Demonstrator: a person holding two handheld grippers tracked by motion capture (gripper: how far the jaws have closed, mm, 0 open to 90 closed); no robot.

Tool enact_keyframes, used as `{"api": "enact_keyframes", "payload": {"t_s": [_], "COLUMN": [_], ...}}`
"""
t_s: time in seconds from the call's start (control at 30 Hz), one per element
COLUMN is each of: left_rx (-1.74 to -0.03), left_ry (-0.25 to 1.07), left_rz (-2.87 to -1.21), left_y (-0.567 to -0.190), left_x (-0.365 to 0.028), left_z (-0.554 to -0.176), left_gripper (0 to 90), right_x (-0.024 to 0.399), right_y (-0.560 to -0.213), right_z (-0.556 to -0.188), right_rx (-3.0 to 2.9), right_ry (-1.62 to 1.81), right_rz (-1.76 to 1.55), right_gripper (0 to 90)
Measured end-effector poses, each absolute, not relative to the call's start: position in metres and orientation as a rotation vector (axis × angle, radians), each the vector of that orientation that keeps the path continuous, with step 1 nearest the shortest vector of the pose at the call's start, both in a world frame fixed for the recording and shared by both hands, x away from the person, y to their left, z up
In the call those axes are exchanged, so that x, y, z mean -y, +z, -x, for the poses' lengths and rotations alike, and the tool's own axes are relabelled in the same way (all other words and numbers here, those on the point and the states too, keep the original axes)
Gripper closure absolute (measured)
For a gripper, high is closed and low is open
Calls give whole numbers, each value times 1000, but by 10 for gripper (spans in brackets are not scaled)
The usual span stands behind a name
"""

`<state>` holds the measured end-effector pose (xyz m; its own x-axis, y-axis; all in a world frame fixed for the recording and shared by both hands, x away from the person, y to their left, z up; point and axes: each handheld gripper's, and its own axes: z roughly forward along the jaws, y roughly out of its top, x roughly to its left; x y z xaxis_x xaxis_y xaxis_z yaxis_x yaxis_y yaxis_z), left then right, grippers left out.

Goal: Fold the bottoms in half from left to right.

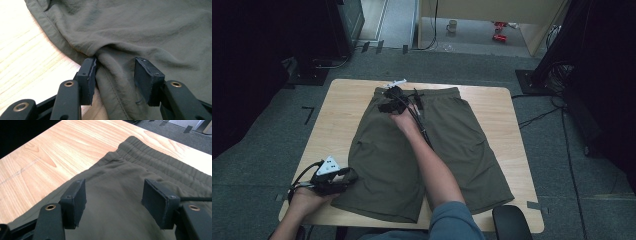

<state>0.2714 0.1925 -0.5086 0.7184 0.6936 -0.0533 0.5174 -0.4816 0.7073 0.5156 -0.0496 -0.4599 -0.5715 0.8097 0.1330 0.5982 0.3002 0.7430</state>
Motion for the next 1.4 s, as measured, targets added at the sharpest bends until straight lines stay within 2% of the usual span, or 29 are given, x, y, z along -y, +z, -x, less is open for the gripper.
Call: {"api": "enact_keyframes", "payload": {"t_s": [0.63,1.13,1.4], "left_rx": [-916,-916,-940], "left_ry": [307,321,333], "left_rz": [-2202,-2210,-2223], "left_y": [-508,-507,-505], "left_x": [-192,-190,-190], "left_z": [-272,-271,-271], "left_gripper": [529,532,619], "right_x": [3,-27,-28], "right_y": [-484,-509,-514], "right_z": [-529,-528,-522], "right_rx": [-2313,-2338,-2285], "right_ry": [1151,1053,1009], "right_rz": [-1266,-1264,-1243], "right_gripper": [361,308,401]}}
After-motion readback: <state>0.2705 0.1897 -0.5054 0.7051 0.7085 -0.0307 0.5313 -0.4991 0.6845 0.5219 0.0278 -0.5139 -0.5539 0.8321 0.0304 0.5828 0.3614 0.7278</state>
